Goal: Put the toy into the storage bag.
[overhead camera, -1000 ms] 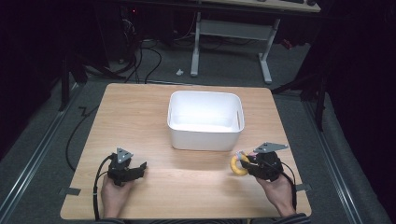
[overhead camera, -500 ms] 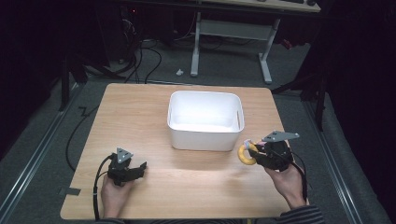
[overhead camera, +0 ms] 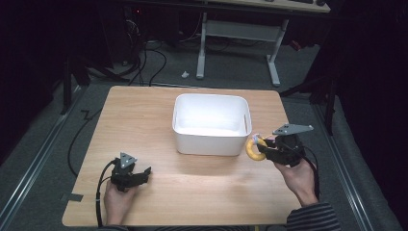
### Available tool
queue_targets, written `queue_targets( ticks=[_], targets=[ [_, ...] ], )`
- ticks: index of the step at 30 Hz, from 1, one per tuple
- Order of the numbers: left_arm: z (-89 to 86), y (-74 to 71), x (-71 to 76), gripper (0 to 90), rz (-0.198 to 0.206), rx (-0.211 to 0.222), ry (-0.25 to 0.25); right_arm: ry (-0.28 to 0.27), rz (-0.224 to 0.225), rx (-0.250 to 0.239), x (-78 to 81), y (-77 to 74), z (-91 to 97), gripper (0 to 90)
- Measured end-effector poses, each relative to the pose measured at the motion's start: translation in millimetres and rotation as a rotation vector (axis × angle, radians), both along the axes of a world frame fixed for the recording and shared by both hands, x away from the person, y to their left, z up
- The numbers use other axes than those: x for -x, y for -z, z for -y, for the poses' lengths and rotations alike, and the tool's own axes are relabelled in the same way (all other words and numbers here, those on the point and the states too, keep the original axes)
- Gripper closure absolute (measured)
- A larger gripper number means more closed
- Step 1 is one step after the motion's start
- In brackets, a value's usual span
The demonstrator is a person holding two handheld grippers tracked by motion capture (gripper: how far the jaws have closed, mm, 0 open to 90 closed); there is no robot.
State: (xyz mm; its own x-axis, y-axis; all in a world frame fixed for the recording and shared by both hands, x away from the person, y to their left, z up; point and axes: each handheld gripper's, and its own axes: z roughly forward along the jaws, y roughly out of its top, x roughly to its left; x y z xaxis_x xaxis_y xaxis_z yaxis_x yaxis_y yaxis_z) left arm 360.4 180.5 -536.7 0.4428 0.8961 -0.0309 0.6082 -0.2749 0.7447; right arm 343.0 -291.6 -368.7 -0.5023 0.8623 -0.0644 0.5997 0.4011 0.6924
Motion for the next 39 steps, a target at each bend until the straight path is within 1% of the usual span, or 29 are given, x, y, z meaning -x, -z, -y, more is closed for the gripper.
queue_targets(
  ticks=[4,5,6,11,12,17,18,20,23,24,27,28,33,34,35,39],
  targets=[
    [-0.1,0.0,0.0,25.4,0.000,0.001,0.000,-0.013,0.005,0.021,-5.6,-8.8,-4.4,66.5],
    [-0.1,0.0,0.0,25.4,0.000,0.001,0.000,-0.013,0.005,0.021,-5.6,-8.8,-4.4,66.5],
    [0.0,0.0,0.0,25.4,0.000,0.000,0.000,-0.018,0.004,0.050,-9.2,-11.9,-8.3,66.5],
    [0.4,0.0,0.1,25.6,0.000,-0.004,0.000,-0.027,0.005,0.071,-14.2,-16.8,-13.0,66.5],
    [0.5,0.0,0.1,25.6,0.000,-0.005,0.000,-0.032,0.014,0.080,-17.0,-21.8,-16.1,66.5],
    [0.7,0.0,0.2,25.6,0.000,-0.007,0.001,-0.045,0.034,0.079,-22.8,-31.9,-21.4,66.5],
    [0.7,0.0,0.2,25.5,0.000,-0.007,0.001,-0.045,0.034,0.079,-22.8,-31.9,-21.4,66.5],
    [0.9,0.1,0.3,25.5,0.001,-0.007,0.000,-0.052,0.031,0.077,-27.7,-34.6,-26.6,66.5],
    [0.8,-0.1,0.4,25.4,-0.001,-0.008,0.002,-0.061,0.034,0.090,-31.6,-35.9,-31.1,66.5],
    [0.8,0.0,0.4,25.4,-0.001,-0.007,0.001,-0.066,0.039,0.096,-35.2,-38.0,-36.6,66.5],
    [0.8,-0.1,0.4,25.4,-0.001,-0.009,0.002,-0.063,0.039,0.095,-38.1,-40.3,-41.4,66.5],
    [0.9,0.0,0.5,25.3,0.001,-0.009,0.002,-0.075,0.044,0.096,-41.4,-42.8,-45.6,66.5],
    [0.8,0.1,0.1,25.8,0.001,-0.006,0.002,-0.082,0.040,0.106,-48.7,-46.3,-53.8,66.5],
    [1.3,0.0,-0.2,25.5,0.001,-0.013,0.005,-0.094,0.045,0.104,-55.6,-50.6,-57.8,66.5],
    [1.7,0.1,0.0,25.2,0.003,-0.017,0.005,-0.096,0.046,0.101,-58.1,-51.5,-59.2,66.4],
    [1.7,0.1,0.0,25.1,0.002,-0.016,0.006,-0.108,0.033,0.105,-72.8,-46.9,-70.2,66.4]
  ],
)
